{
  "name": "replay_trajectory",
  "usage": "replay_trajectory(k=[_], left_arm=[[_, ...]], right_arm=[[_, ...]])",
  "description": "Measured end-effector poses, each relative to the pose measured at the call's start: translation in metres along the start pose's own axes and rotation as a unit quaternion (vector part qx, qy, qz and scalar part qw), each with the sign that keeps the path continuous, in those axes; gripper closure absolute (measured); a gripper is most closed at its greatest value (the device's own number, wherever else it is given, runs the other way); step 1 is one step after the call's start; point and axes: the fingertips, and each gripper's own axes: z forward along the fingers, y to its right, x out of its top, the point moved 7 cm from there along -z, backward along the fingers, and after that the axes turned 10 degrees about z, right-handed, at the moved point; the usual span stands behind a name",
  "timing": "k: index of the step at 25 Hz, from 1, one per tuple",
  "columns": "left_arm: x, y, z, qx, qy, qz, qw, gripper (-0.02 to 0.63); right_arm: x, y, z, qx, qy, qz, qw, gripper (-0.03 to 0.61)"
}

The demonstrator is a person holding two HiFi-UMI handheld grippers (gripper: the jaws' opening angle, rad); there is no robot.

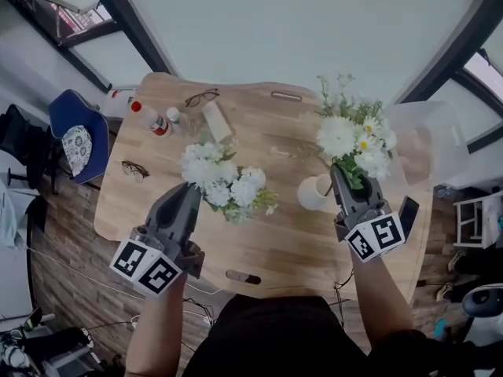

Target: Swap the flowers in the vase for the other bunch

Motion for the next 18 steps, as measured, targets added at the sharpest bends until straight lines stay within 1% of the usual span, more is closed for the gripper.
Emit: replay_trajectory(k=[3, 6, 8, 10, 13, 16, 18], left_arm=[[0.002, -0.001, 0.001, -0.009, 0.003, -0.001, 1.0, 0.6], [0.007, 0.001, 0.003, -0.019, 0.019, -0.007, 0.9996, 0.6], [0.009, 0.001, 0.003, -0.026, 0.025, -0.009, 0.9993, 0.6], [0.008, 0.002, 0.004, -0.032, 0.029, -0.011, 0.999, 0.6], [0.006, 0.004, 0.012, -0.038, 0.034, -0.017, 0.9986, 0.601], [0.005, 0.01, 0.021, -0.049, 0.04, -0.022, 0.9978, 0.601], [0.005, 0.02, 0.022, -0.054, 0.043, -0.023, 0.9973, 0.601]], right_arm=[[-0.003, -0.003, -0.001, -0.01, -0.012, 0.004, 1.0, 0.502], [-0.004, -0.008, -0.004, -0.015, -0.047, 0.007, 0.999, 0.489], [-0.008, -0.012, -0.005, -0.019, -0.079, 0.011, 0.997, 0.481], [-0.016, -0.014, -0.006, -0.02, -0.12, 0.021, 0.992, 0.46], [-0.024, -0.012, -0.008, -0.026, -0.171, 0.032, 0.984, 0.405], [-0.026, -0.01, -0.017, -0.034, -0.203, 0.037, 0.978, 0.365], [-0.027, -0.012, -0.031, -0.038, -0.214, 0.039, 0.975, 0.357]])
